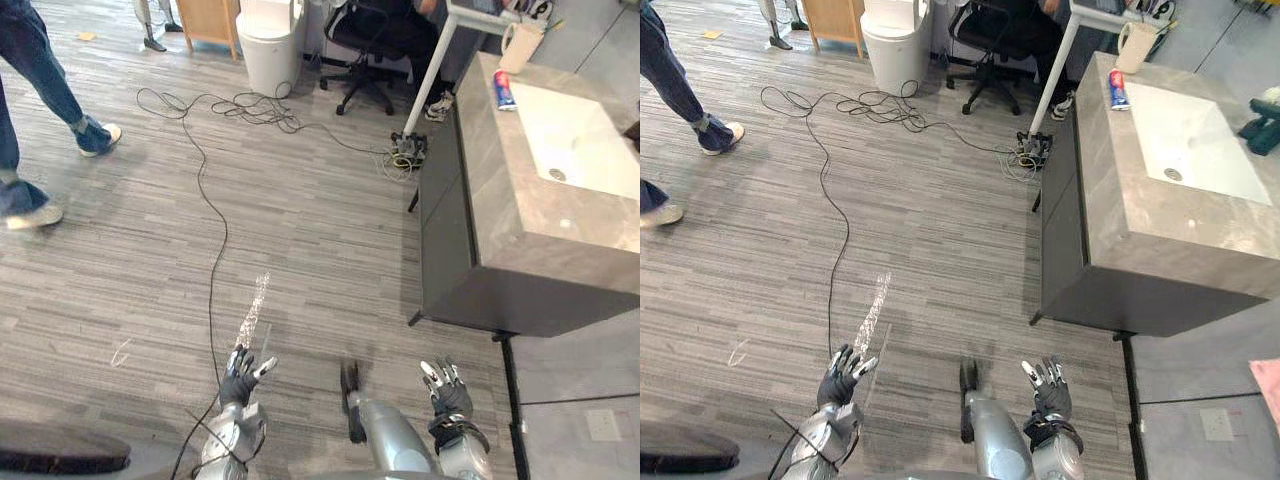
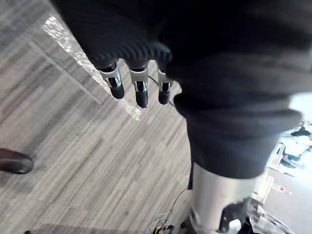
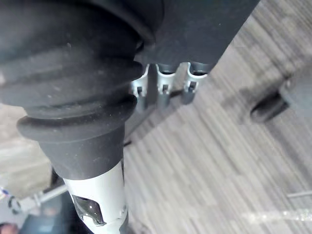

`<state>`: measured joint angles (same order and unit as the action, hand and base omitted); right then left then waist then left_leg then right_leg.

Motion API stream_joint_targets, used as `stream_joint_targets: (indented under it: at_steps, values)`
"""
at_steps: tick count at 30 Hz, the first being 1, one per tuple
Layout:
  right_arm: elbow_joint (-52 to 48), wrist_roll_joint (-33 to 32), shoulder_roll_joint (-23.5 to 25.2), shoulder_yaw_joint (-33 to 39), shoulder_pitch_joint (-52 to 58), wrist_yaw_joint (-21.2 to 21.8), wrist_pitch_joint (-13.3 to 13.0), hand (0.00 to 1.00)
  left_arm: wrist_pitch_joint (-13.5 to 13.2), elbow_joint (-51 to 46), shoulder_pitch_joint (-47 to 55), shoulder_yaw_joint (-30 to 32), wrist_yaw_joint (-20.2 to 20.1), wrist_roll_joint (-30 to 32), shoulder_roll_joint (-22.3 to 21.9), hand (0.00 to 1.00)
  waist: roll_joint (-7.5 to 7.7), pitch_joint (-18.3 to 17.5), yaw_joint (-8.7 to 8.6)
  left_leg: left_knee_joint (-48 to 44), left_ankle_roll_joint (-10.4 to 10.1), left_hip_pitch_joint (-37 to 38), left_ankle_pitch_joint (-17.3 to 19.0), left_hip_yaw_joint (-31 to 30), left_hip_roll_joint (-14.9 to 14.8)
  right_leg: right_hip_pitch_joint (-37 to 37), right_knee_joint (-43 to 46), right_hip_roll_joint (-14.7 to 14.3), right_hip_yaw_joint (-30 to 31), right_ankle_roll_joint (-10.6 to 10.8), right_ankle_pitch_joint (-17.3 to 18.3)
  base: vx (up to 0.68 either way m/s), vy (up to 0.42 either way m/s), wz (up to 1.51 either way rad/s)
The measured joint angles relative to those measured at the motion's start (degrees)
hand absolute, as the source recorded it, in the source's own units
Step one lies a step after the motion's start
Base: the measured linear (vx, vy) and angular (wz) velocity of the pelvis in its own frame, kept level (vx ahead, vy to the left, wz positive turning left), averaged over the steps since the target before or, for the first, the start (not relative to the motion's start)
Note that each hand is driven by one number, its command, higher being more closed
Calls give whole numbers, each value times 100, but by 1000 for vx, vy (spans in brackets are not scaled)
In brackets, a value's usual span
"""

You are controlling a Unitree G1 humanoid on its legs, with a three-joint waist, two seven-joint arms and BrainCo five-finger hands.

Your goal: Organize washtable

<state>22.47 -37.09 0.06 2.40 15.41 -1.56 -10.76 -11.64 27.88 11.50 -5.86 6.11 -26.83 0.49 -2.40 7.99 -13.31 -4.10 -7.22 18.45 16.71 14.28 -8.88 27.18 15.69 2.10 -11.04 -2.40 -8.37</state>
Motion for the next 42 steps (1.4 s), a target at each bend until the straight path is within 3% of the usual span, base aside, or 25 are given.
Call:
stream_joint_targets:
  at_steps: [2,4,6,7,8,10,11,14,18,19,20,21,23,25,27,28,29,31,33,35,37,38,39,40,42]
  values:
    - [-214,6,50,-7,-91,-70,12,0,1,28,-1,-131,-89,-2,-150,0,-164,21,-5,-1083,-71,-333,-467,3,-198,-81,487,-43,-88,-106,546,666,-271,-5]
    - [-540,13,131,-33,-149,-93,-1,0,-5,61,78,2,-115,-141,-359,0,-192,26,72,-3817,-788,-1304,-1552,-379,-563,-868,104,-343,153,-138,864,671,-208,-43]
    - [-711,-5,195,-81,-283,-105,-73,0,-3,71,120,59,-109,-188,-346,0,-123,44,209,-5674,-720,-2042,-1491,-266,-767,-1636,-395,-620,559,-288,925,642,-64,-104]
    - [-713,-6,216,-82,-339,-115,-101,0,-6,70,115,151,-108,-188,-348,0,-72,72,235,-5924,-530,-2232,-1406,-73,-835,-1861,-530,-660,729,-309,943,548,-24,-114]
    - [-722,-6,248,-87,-393,-139,-146,0,-11,69,100,257,-79,-191,-343,0,11,108,329,-6093,-113,-2420,-1174,251,-955,-2180,-725,-677,997,-348,977,404,31,-100]
    - [-831,-4,283,-123,-370,-202,-198,0,-19,-54,142,430,-58,-288,-338,0,145,164,511,-5865,623,-2836,-697,875,-1297,-2709,-946,-643,1652,-374,1175,531,114,-144]
    - [-818,2,273,-144,-366,-203,-205,0,-27,-130,201,437,-44,-287,-311,0,261,179,575,-5281,819,-3134,-556,869,-1315,-2870,-924,-536,1966,-315,1361,455,178,-142]
    - [-786,125,130,-112,-265,-197,-213,0,-16,-381,348,395,-42,-285,-263,0,337,153,613,-3163,781,-3453,-577,515,-1036,-3014,-725,-140,2654,-15,1841,456,380,-131]
    - [-550,255,-70,11,-48,-201,-199,0,-37,-900,478,367,-84,-278,-274,0,205,17,580,-639,249,-3803,-871,-620,-803,-3124,-481,307,3371,579,2596,502,575,-103]
    - [-286,333,-28,29,-55,-200,-158,0,-35,-912,554,388,-94,-283,-267,0,319,-150,578,-808,-500,-3802,-1487,-848,-676,-3098,-434,485,3663,768,2811,603,683,-126]
    - [-37,399,163,-51,-80,-174,-94,0,-41,-950,598,423,-81,-283,-141,0,422,-230,578,-1496,-427,-3939,-1428,-997,-576,-3049,-240,435,3858,809,2824,600,626,-134]
    - [18,422,297,-51,-13,-171,-85,0,-63,-1002,617,419,-93,-282,-106,0,546,-303,580,-2118,-304,-4036,-973,-1017,-499,-3058,-85,412,3819,691,2753,518,438,-100]
    - [93,476,318,-28,1,-152,-85,0,-62,-1046,643,244,-165,-280,-64,0,610,-439,547,-3064,-78,-4135,-269,-895,-392,-3146,-19,678,4000,684,2554,524,466,-72]
    - [114,511,321,1,-56,-112,-82,0,-55,-1108,531,62,-257,-278,-3,0,610,-558,506,-3213,88,-4149,-42,-571,-280,-2839,274,837,4026,802,2249,391,399,-60]
    - [176,484,351,-27,-305,-99,-73,0,-50,-1166,408,-166,-290,-294,149,0,615,-576,491,-2665,157,-3628,-22,-36,-56,-2102,1452,872,3903,974,1339,484,510,-87]
    - [178,368,349,-34,-383,-93,-71,0,-43,-1186,341,-309,-305,-397,189,0,455,-475,498,-2139,355,-3035,-33,301,12,-1662,2226,835,3682,1017,587,388,367,-99]
    - [177,334,348,-34,-397,-91,-71,0,-39,-1216,348,-363,-321,-403,193,0,318,-405,495,-1898,398,-2723,-10,453,30,-1495,2635,791,3477,1054,608,352,357,-105]
    - [143,317,349,-43,-331,-79,-70,0,-55,-1325,339,-506,-358,-397,209,0,73,-365,490,-1158,464,-1857,-48,802,157,-857,3811,650,2468,915,1320,279,278,-74]
    - [115,340,344,-14,-209,-69,-69,0,-68,-1359,199,-597,-396,-392,242,0,23,-335,452,-541,500,-1277,-56,1010,343,-191,4285,294,1638,711,2061,346,153,-47]
    - [100,315,342,91,-140,-71,-44,0,-33,-1317,-19,-790,-494,-366,339,0,16,-175,323,-366,507,-999,-52,1071,361,275,3750,-103,793,387,2472,456,95,-12]
    - [46,269,327,227,-147,-76,-37,0,20,-1283,-92,-969,-543,-320,302,0,16,-57,158,-365,494,-764,-44,1075,386,388,2520,-178,144,210,2359,479,17,22]
    - [-62,234,292,245,-59,-83,-44,0,35,-1285,-84,-1065,-623,-210,307,0,167,-128,131,-400,368,-558,17,1135,564,165,1100,-164,-240,97,1463,536,-1,18]
    - [-185,219,288,225,82,-78,-67,0,41,-1281,-91,-1126,-653,-159,316,0,293,-121,125,-427,265,-414,64,1156,689,32,664,-22,-485,-783,838,527,13,-16]
    - [-150,175,82,225,-57,-79,-94,0,119,-1092,-163,-1153,-680,-130,59,0,-156,-79,187,-501,97,-373,137,1227,376,-23,790,-221,-849,-805,999,488,-9,-22]
    - [-307,161,67,249,-116,-83,-98,0,126,-1130,-309,-1255,-733,-102,-44,0,-279,-67,155,-519,175,-385,-238,1292,375,-50,831,-233,-914,-785,1282,497,-56,-13]
